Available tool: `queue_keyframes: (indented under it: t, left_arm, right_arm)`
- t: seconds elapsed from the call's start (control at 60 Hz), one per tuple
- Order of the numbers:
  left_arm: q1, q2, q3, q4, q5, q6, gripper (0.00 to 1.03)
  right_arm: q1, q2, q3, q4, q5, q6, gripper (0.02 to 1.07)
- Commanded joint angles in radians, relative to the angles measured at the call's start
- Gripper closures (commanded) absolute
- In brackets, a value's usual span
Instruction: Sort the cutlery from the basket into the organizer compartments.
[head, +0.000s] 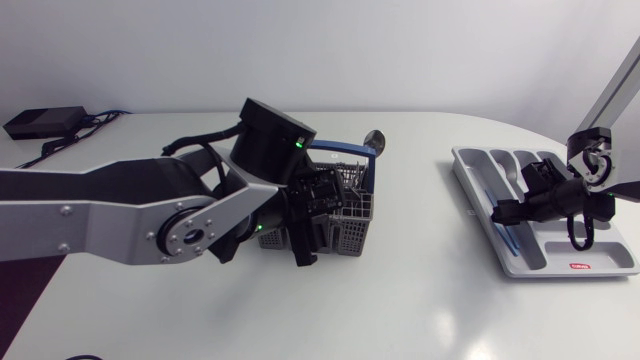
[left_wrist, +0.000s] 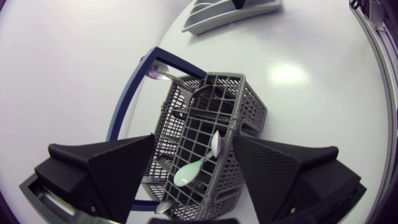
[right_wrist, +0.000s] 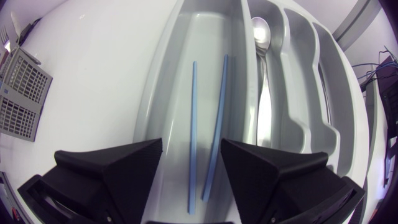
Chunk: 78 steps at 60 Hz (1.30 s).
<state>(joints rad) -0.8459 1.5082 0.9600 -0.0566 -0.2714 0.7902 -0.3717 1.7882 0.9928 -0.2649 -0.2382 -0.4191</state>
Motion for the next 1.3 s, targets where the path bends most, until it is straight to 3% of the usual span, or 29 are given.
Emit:
queue_keyframes:
  t: [0.0, 0.283, 0.833, 1.283]
  left_arm:
    - [-0.010, 0.032, -0.012, 0.018, -0.015, 0.027, 0.39]
    - [-0.010, 0.072, -0.006, 0.043, -0.046, 0.049, 0.80]
    - [-0.004, 0.099, 0.002, 0.049, -0.045, 0.081, 0.92]
    - [-0.027, -0.057, 0.048, -0.032, -0.042, 0.073, 0.94]
  right_arm:
    - [0.013, -0.047, -0.031, 0.000, 0.002, 0.013, 0.22]
    - [0.053, -0.179, -0.094, -0.010, 0.002, 0.013, 0.15]
    - [0.169, -0.461, -0.184, -0.111, 0.005, 0.045, 0.10]
    - [0.297, -0.604, -0.226, -0.152, 0.034, 0.072, 0.08]
